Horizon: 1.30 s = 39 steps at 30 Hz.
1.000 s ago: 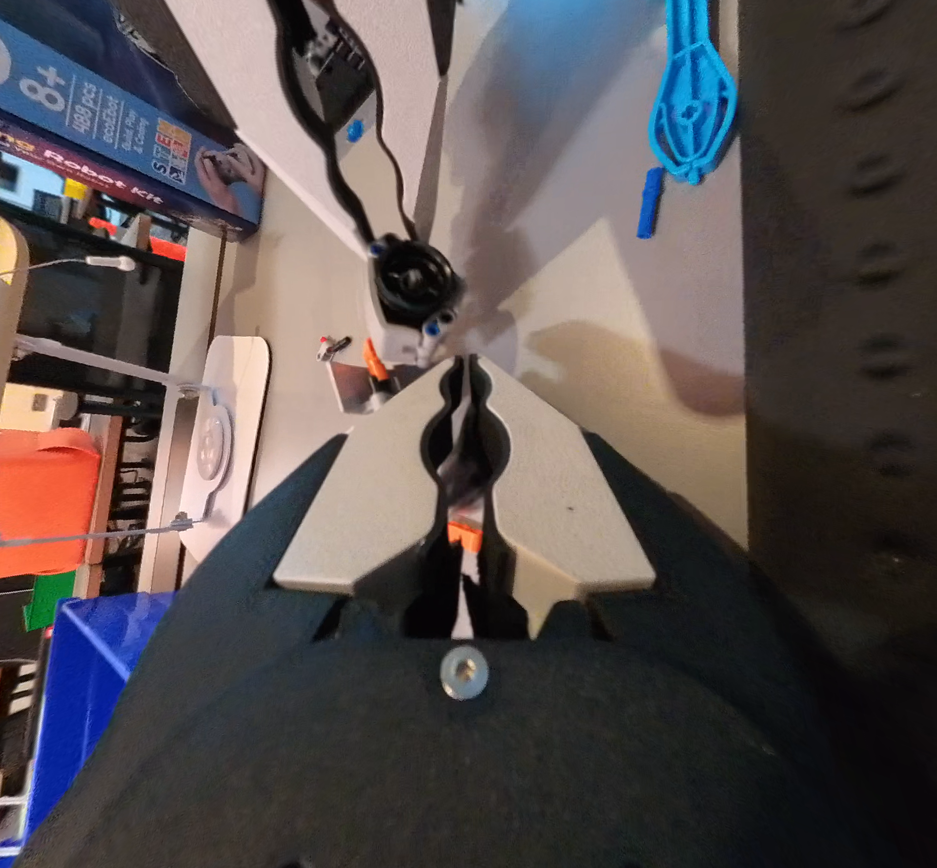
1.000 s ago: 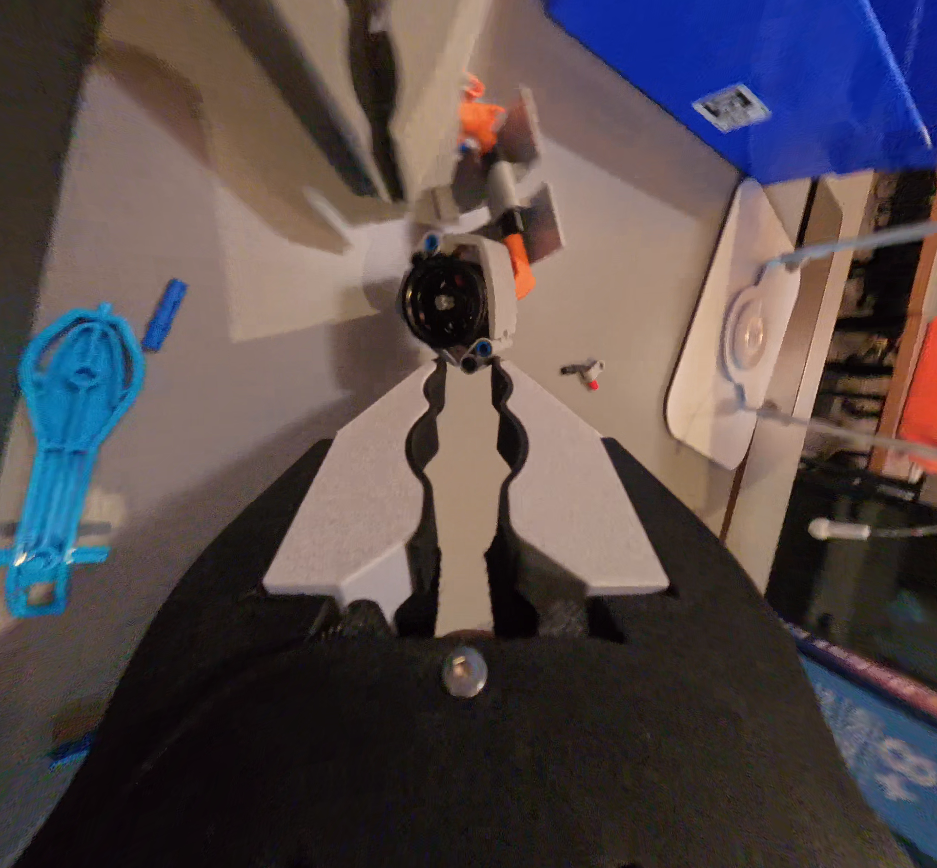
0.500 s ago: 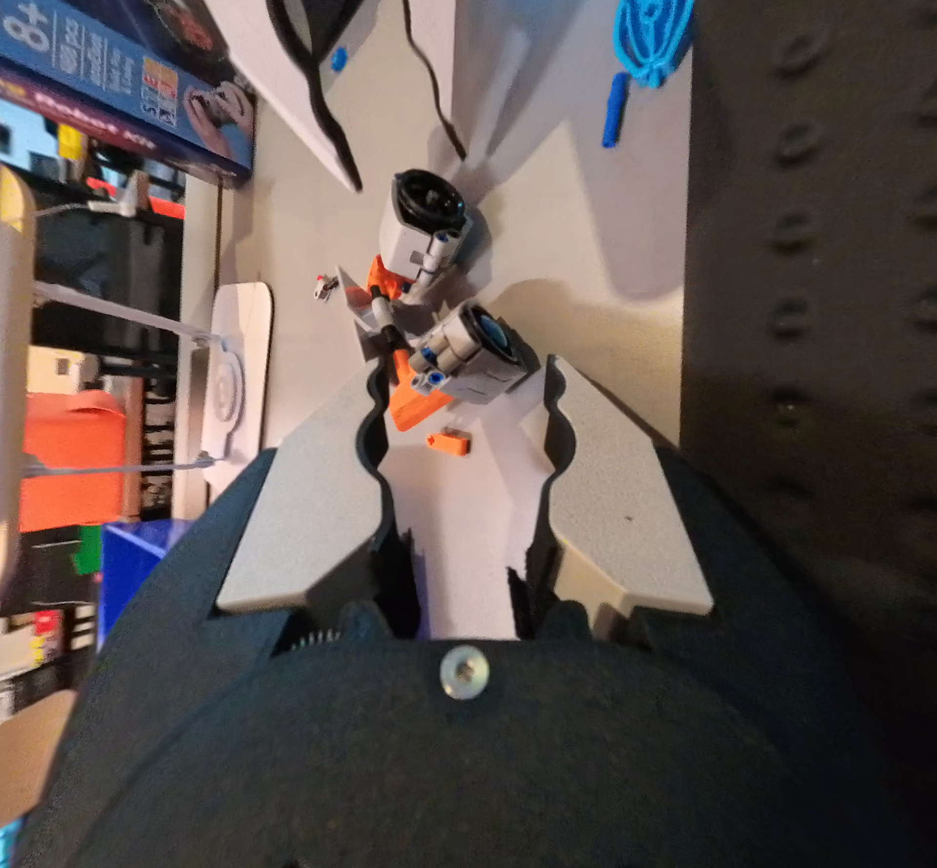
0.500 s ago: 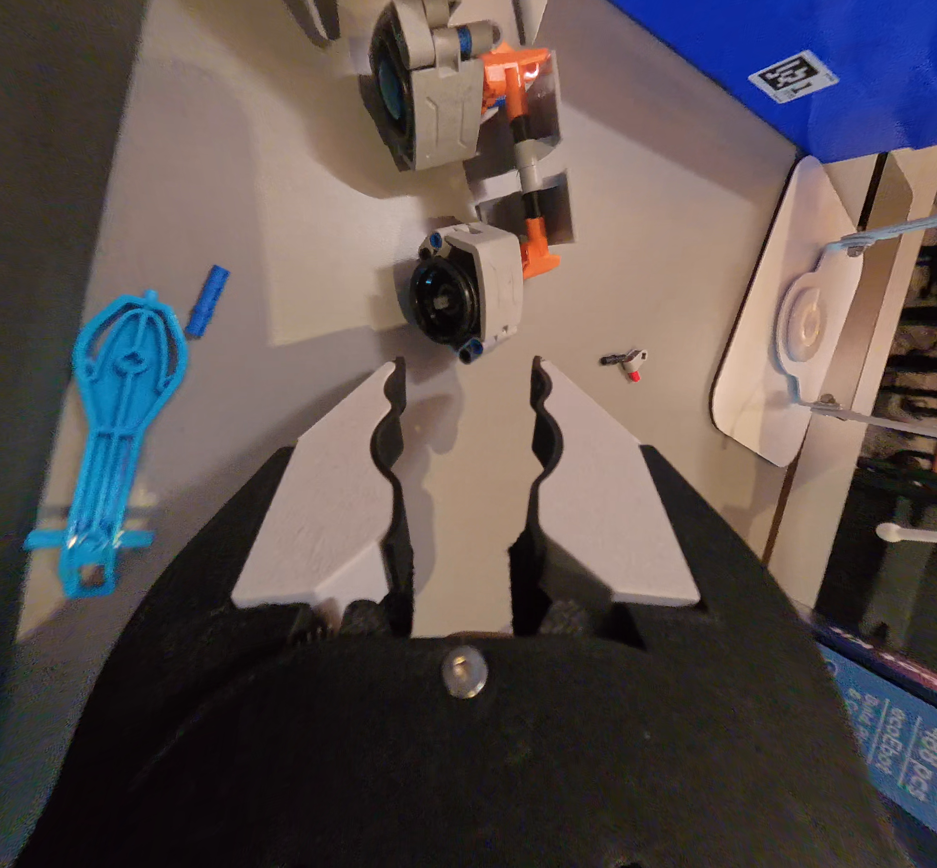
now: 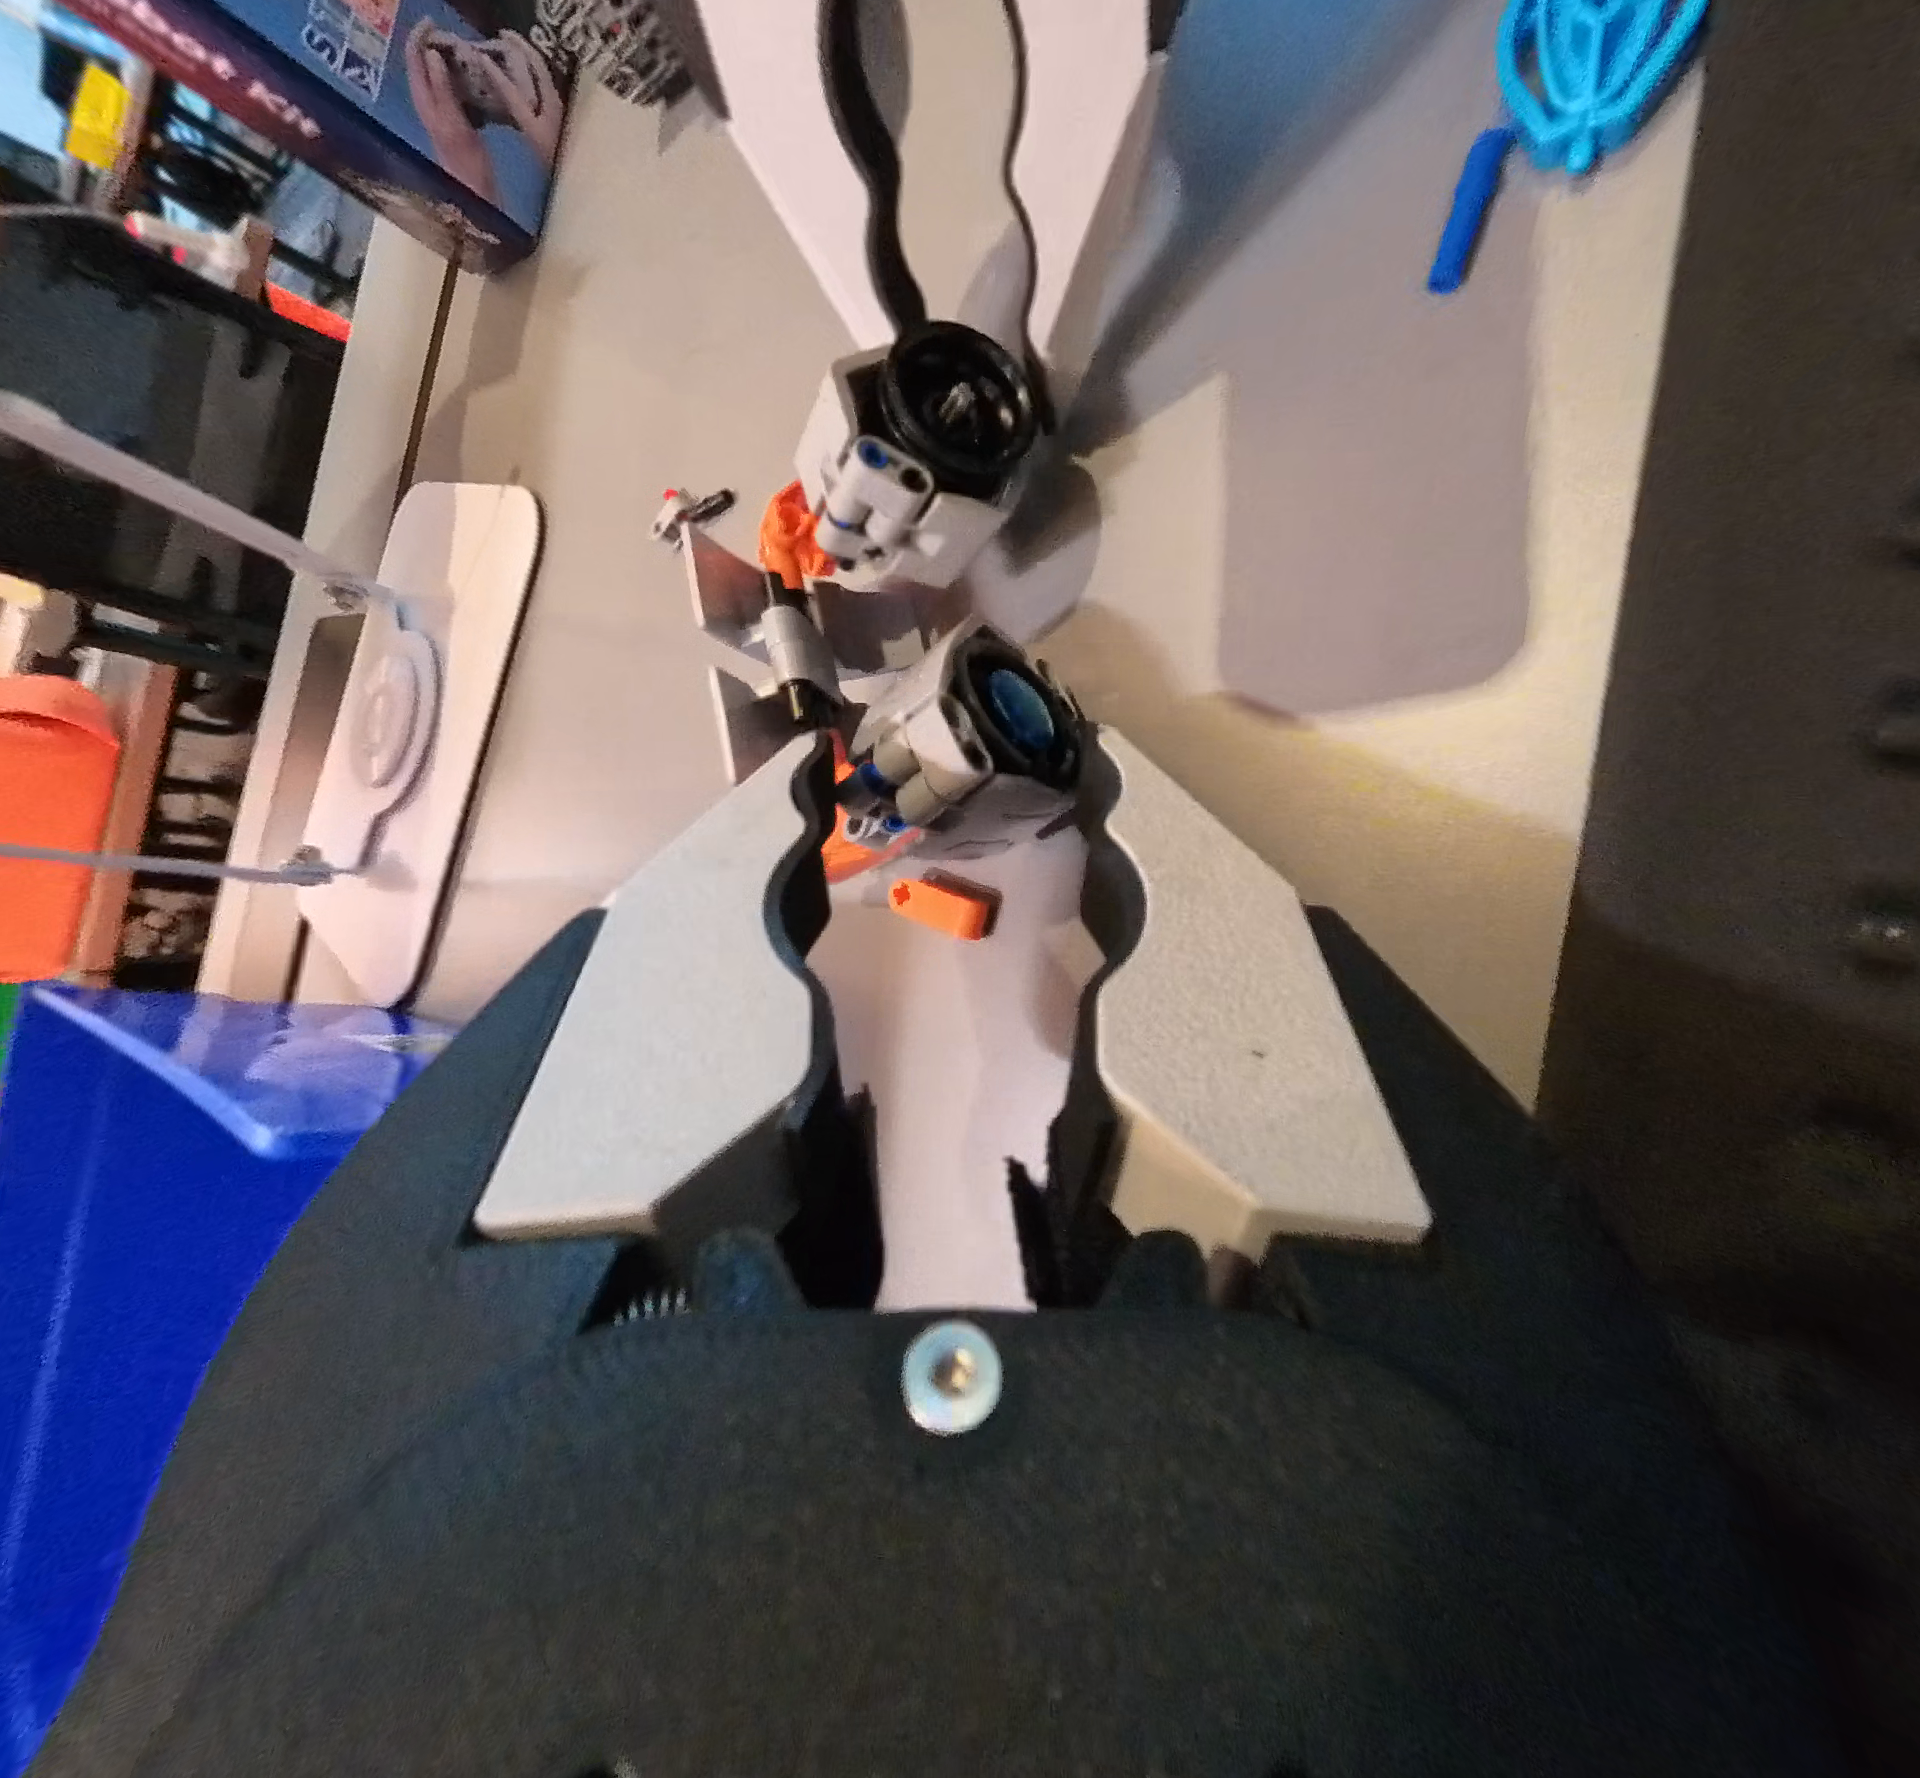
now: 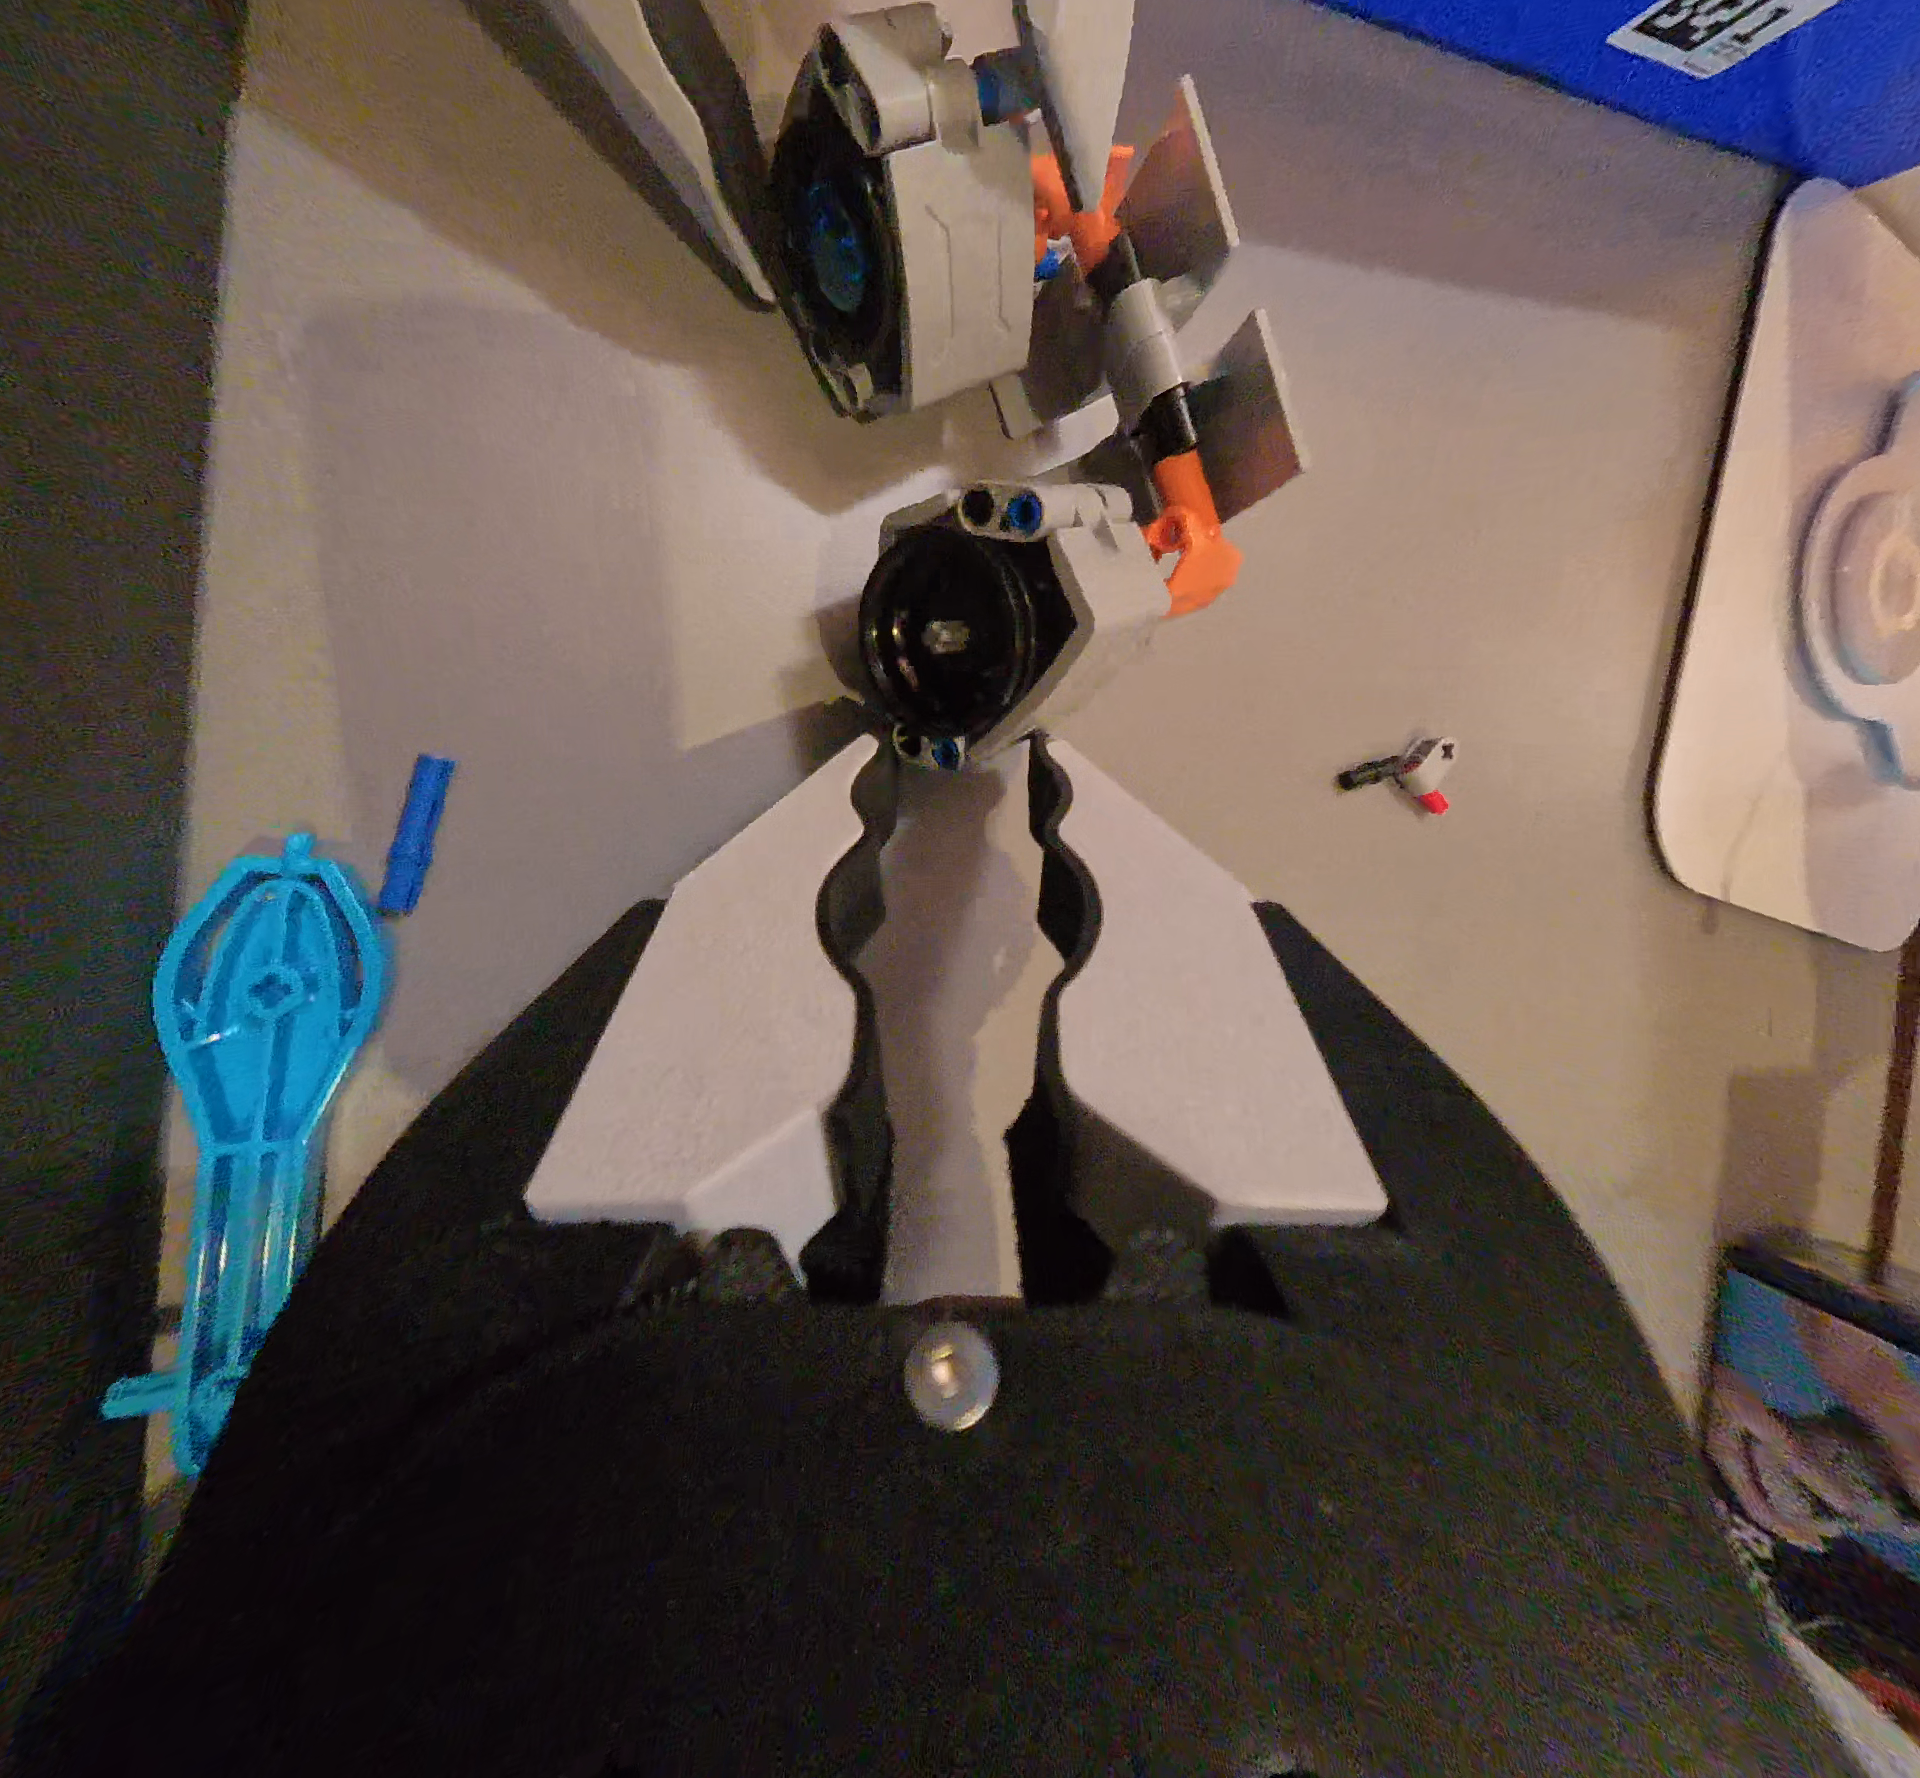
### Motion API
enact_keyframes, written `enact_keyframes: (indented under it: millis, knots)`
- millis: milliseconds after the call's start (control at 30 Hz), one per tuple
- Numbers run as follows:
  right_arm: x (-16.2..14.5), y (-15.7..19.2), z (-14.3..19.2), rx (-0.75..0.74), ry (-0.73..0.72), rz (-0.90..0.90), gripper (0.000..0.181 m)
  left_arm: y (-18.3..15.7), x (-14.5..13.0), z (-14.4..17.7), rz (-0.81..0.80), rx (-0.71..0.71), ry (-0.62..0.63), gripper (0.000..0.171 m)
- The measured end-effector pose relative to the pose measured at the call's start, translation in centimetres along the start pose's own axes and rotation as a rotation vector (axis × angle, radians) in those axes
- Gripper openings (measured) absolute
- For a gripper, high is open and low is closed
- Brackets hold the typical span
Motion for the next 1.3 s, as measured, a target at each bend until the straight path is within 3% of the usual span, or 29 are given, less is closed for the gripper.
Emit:
enact_keyframes:
  millis: [133,200,267,400,500,600,733,900,1000,1067,1167,1300]
  knots:
    - [0.5,0.0,-0.4,-0.019,-0.01,-0.091,0.02,0.5,-0.1,-0.2,0.141,-0.026,-0.022,0.044]
    - [1.5,0.9,-0.7,0.061,-0.081,-0.14,0.0,0.7,-0.2,-0.3,0.206,-0.055,-0.037,0.044]
    - [1.8,1.5,-0.9,0.113,-0.063,-0.127,0.002,0.8,-0.3,-0.3,0.215,-0.059,-0.048,0.044]
    - [1.1,0.1,1.7,0.046,-0.054,-0.045,0.015,1.1,-0.4,0.0,0.258,-0.113,-0.088,0.044]
    - [1.3,-1.2,2.9,-0.048,-0.107,0.016,0.05,1.0,0.0,0.2,0.26,-0.176,-0.121,0.044]
    - [1.9,-1.1,2.0,-0.055,-0.143,0.11,0.072,1.0,0.2,0.1,0.269,-0.217,-0.132,0.043]
    - [2.0,-0.3,0.7,-0.076,-0.127,0.229,0.05,1.5,0.4,-0.1,0.366,-0.287,-0.167,0.043]
    - [1.6,0.2,0.3,-0.124,-0.118,0.263,0.049,1.5,0.1,-0.2,0.464,-0.365,-0.198,0.036]
    - [1.7,0.2,0.7,-0.111,-0.132,0.235,0.049,1.6,0.1,0.1,0.425,-0.335,-0.195,0.037]
    - [1.5,-0.1,0.6,-0.123,-0.105,0.206,0.049,1.6,0.4,0.6,0.367,-0.286,-0.211,0.049]
    - [1.6,-0.6,1.0,-0.078,-0.135,0.115,0.049,1.4,0.8,1.1,0.152,-0.099,-0.162,0.068]
    - [1.5,-1.4,1.7,0.011,-0.187,-0.047,0.049,0.6,1.2,0.7,-0.053,0.044,-0.099,0.069]
Point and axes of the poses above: each gripper's, where its closed fingertips meet, z back along the fingers, x out of its top, y = z × x across the jaws, the point moved 7 cm from there along z, back along the fingers, and after that the axes turned 6 degrees about x, right-handed, at the moved point
